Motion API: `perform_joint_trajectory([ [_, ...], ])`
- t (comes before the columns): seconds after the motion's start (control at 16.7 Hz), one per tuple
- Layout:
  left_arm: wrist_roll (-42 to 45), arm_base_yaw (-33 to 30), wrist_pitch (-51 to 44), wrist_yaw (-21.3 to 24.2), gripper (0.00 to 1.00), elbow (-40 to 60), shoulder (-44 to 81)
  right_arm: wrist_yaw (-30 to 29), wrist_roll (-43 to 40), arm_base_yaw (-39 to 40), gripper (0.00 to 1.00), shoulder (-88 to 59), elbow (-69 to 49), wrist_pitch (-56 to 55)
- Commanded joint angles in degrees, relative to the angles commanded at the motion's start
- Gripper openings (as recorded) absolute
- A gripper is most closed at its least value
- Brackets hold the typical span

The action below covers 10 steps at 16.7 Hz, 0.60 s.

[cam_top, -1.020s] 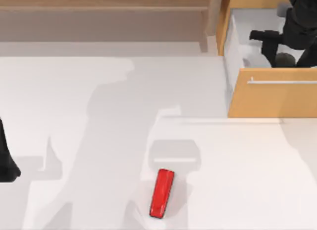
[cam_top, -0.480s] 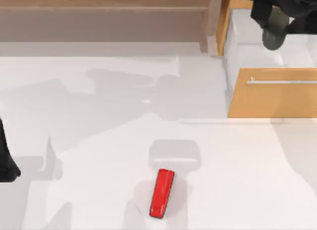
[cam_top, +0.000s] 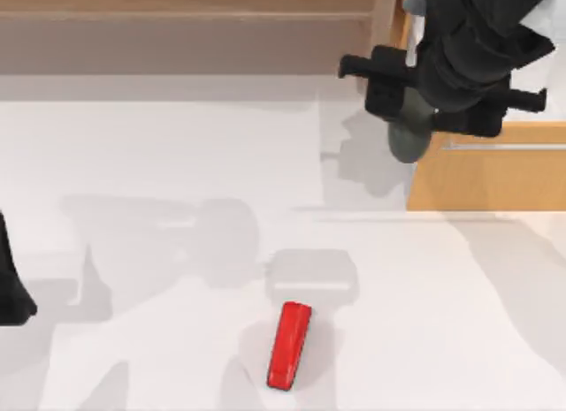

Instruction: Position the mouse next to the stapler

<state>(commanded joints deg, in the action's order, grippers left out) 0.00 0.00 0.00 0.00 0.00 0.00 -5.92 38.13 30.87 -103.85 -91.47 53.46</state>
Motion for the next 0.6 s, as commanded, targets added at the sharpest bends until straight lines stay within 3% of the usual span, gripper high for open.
perform_joint_trajectory([
  [0.6,0.0,0.0,0.0,0.0,1.0,0.0,0.0,1.6,7.9,13.0,0.0,2.1,23.2,-5.2],
])
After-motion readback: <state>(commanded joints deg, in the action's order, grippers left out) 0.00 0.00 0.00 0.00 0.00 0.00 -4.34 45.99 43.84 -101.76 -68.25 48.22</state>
